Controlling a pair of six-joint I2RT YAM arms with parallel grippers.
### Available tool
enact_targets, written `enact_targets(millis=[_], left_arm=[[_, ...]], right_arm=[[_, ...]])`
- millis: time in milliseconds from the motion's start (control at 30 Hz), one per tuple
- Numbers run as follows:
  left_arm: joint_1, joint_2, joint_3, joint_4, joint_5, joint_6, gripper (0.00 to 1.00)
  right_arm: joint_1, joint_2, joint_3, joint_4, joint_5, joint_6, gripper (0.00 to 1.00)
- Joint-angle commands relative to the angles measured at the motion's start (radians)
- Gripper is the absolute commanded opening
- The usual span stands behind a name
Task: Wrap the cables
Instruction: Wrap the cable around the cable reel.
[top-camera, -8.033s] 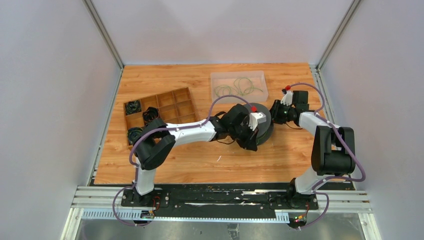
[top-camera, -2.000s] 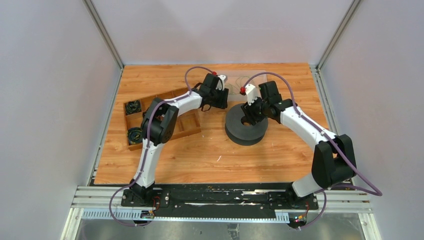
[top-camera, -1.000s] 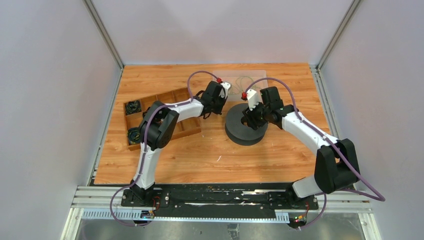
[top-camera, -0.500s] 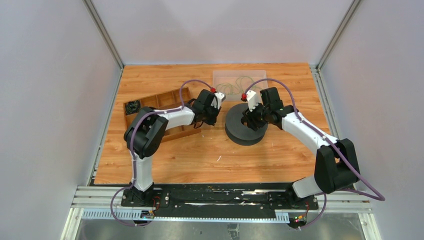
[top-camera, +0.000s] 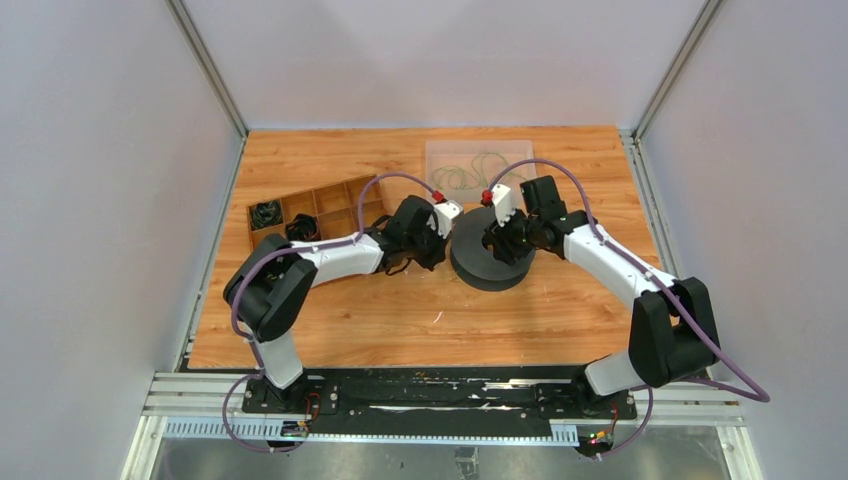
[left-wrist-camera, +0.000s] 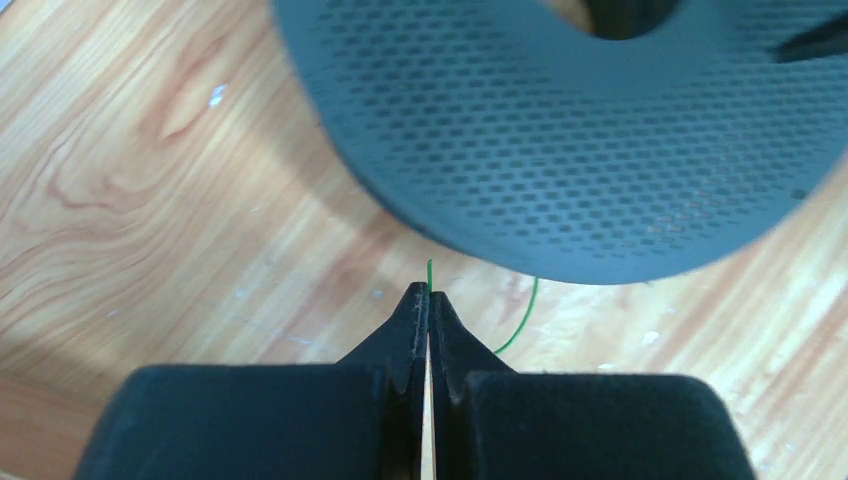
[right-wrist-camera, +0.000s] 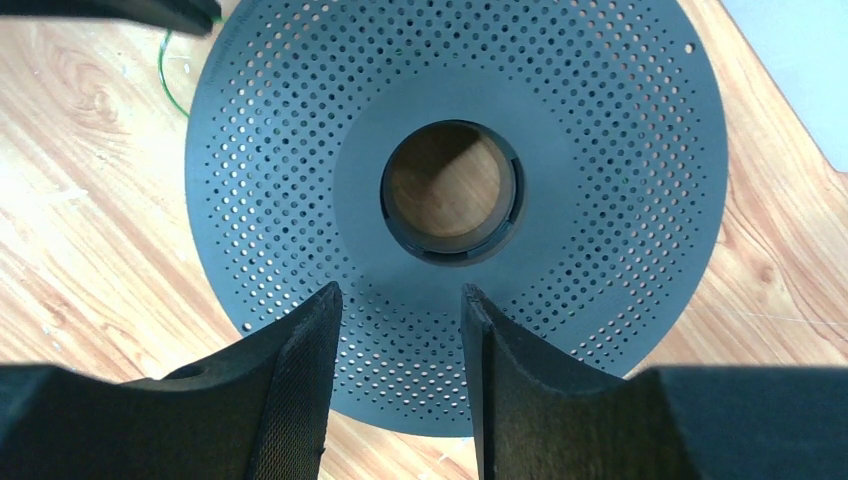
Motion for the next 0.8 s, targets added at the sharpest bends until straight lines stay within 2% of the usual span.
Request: enact_targets(millis=[0, 467, 767], left_arm=[[-0.076, -0.056, -0.027, 0.062, -0.006, 0.055, 0.00], [-0.276, -0.070, -0.026, 0.063, -0.096, 0.209, 0.00], [-0.366, 0.020, 0.135, -0.083, -0.118, 0.288, 0.00]], right_arm=[[-0.026, -0.035, -0.006, -0.045, -0.060, -0.020, 0.47], [-0.102, -0.089, -0.026, -0.080, -0.088, -0.023, 0.47], [-0.156, -0.098, -0.039, -0.085, -0.088, -0.025, 0.47]])
